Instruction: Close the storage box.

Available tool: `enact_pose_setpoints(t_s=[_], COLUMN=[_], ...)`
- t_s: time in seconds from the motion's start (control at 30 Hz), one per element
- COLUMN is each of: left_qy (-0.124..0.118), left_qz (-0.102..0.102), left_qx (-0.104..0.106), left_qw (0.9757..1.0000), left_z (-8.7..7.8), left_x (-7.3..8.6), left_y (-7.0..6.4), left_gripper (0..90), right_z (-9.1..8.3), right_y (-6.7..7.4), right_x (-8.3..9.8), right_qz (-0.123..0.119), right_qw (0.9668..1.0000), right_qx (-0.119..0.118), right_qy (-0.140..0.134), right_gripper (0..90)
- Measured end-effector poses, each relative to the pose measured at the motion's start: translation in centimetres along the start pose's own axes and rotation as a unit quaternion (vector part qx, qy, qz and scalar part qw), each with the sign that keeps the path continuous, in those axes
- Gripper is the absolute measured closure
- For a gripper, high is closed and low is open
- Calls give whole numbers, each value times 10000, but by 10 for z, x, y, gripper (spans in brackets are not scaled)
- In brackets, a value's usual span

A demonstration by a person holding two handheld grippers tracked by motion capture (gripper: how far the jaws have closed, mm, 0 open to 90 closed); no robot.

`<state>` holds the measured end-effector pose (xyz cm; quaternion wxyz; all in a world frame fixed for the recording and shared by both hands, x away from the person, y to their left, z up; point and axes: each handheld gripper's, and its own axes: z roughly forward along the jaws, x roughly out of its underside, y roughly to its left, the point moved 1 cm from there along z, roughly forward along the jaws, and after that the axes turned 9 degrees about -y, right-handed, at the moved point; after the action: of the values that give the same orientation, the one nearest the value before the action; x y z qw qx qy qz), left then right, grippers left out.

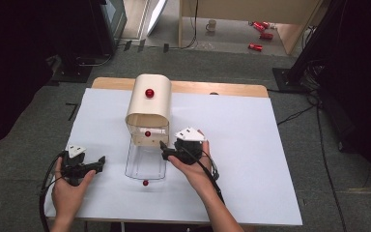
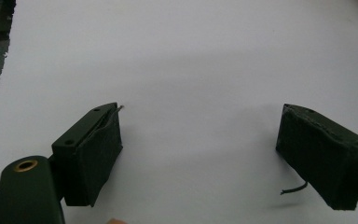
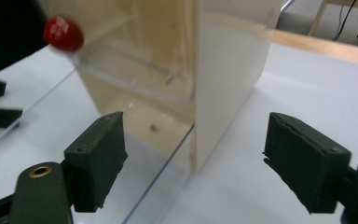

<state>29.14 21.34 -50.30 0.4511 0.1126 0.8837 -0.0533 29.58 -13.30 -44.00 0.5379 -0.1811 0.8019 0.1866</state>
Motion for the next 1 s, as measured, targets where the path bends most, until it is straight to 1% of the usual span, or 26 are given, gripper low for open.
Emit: enact_pose_setpoints(t_s=[0.07, 0.1, 0.13, 0.17, 0.2, 0.23, 0.27, 0.33, 0.37, 0.4, 0.43, 0.47, 0.53, 0.6, 0.7, 0.73, 0.77, 0.8, 0.83, 0.9, 0.97, 1.0], left_qy=[0, 0, 1, 1, -1, -1, -2, 0, 0, 4, 4, 3, 4, 4, 5, 4, 4, 5, 5, 1, 4, 6], left_qz=[2, 2, 7, 7, 8, 8, 8, 16, 16, 22, 22, 23, 23, 22, 19, 17, 17, 19, 19, 15, 21, 21], left_qx=[-4, -4, -7, -7, -9, -9, -8, -10, -10, -11, -11, -11, -9, -11, -9, -9, -9, -10, -10, -11, -11, -10], left_qw=[10000, 10000, 10000, 10000, 10000, 10000, 10000, 10000, 10000, 10000, 10000, 10000, 10000, 10000, 10000, 10000, 10000, 10000, 10000, 10000, 10000, 10000], left_z=[0, 0, 0, 0, 0, 0, 0, 0, 0, 0, 0, 0, 0, 0, 0, 0, 0, 0, 0, 0, 0, 0], left_x=[0, 0, 0, 0, 0, 0, 0, 0, 0, 0, 0, 0, 0, 0, 0, 0, 0, 0, 0, 0, 0, 0], left_y=[0, 0, 0, 0, 0, 0, 0, 0, 0, 0, 0, 0, 0, 0, 0, 0, 0, 0, 0, 0, 0, 0], left_gripper=[140, 140, 141, 141, 140, 141, 141, 141, 142, 142, 142, 142, 142, 142, 141, 142, 142, 142, 142, 142, 142, 142], right_z=[-7, -7, -14, -14, -21, -21, -28, -33, -33, -38, -38, -41, -42, -44, -45, -46, -46, -47, -47, -46, -45, -43], right_y=[3, 3, 7, 7, 11, 11, 15, 19, 19, 24, 24, 28, 29, 36, 39, 43, 43, 46, 46, 52, 54, 59], right_x=[9, 9, 19, 19, 27, 27, 34, 38, 38, 44, 44, 48, 49, 56, 60, 64, 64, 67, 67, 71, 72, 76], right_qz=[43, 43, 45, 45, 32, 32, 55, 99, 99, 113, 113, 88, 101, 133, 122, 72, 72, 47, 47, -13, -19, -33], right_qw=[9999, 9999, 9997, 9997, 9994, 9994, 9991, 9989, 9989, 9987, 9987, 9987, 9986, 9980, 9977, 9975, 9975, 9974, 9974, 9977, 9977, 9978], right_qx=[-115, -115, -213, -213, -287, -287, -335, -412, -412, -463, -463, -459, -484, -570, -617, -654, -654, -663, -663, -626, -624, -590], right_qy=[49, 49, 131, 131, 212, 212, 237, 223, 223, 193, 193, 193, 203, 247, 256, 268, 268, 273, 273, 255, 257, 287], right_gripper=[169, 169, 141, 141, 132, 132, 125, 104, 104, 90, 90, 85, 76, 38, 28, 11, 11, 4, 4, 0, 0, 0])
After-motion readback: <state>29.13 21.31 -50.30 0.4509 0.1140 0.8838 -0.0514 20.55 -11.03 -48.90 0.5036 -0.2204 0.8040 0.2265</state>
